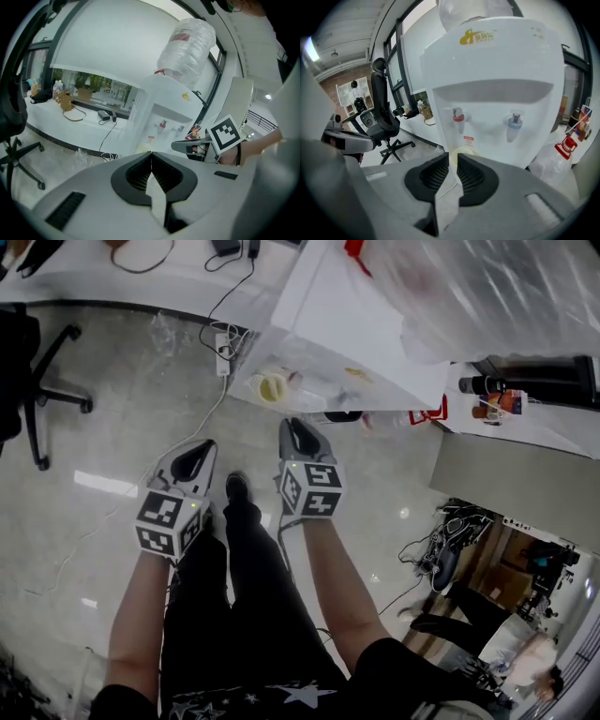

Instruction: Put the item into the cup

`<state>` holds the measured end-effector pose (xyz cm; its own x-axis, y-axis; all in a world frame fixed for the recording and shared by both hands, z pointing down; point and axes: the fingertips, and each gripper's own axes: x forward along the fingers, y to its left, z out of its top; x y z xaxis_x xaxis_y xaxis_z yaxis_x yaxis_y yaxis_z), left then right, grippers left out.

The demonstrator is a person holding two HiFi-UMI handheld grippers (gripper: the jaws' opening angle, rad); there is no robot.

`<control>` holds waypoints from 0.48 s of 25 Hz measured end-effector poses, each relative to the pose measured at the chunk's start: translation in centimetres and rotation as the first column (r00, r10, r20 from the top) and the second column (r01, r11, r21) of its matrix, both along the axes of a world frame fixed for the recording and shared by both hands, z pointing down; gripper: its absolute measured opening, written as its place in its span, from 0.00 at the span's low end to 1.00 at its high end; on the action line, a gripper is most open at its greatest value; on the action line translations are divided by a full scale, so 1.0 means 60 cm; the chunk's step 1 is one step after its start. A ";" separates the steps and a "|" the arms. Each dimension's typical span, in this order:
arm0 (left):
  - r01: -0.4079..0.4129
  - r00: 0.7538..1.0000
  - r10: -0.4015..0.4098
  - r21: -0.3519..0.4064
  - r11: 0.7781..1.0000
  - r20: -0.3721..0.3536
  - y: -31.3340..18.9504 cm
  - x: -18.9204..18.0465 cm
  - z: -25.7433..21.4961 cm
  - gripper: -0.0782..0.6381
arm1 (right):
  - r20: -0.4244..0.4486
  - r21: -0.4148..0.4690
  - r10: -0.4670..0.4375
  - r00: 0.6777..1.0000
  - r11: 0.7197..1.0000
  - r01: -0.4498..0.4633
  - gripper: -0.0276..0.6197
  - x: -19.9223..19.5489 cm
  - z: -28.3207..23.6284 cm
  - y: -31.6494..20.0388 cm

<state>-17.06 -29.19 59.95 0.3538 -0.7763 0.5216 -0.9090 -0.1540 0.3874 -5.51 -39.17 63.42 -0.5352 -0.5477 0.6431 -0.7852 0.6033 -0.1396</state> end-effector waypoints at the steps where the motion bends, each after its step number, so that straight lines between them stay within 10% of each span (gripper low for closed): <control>1: -0.007 1.000 0.007 0.003 1.000 -0.001 0.008 0.003 -0.010 0.12 | 0.002 0.004 0.007 1.000 1.000 -0.007 0.13 0.005 -0.011 0.010; 12: -0.068 0.998 0.068 0.020 0.997 -0.015 0.088 0.001 -0.101 0.12 | 0.031 0.037 0.101 0.994 0.994 -0.102 0.04 0.045 -0.143 0.122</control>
<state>-17.02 -23.90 53.89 0.4139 -0.7603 0.5006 -0.8902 -0.2229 0.3974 -2.82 -31.82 54.84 -0.4937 -0.6244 0.6053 -0.8387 0.5258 -0.1417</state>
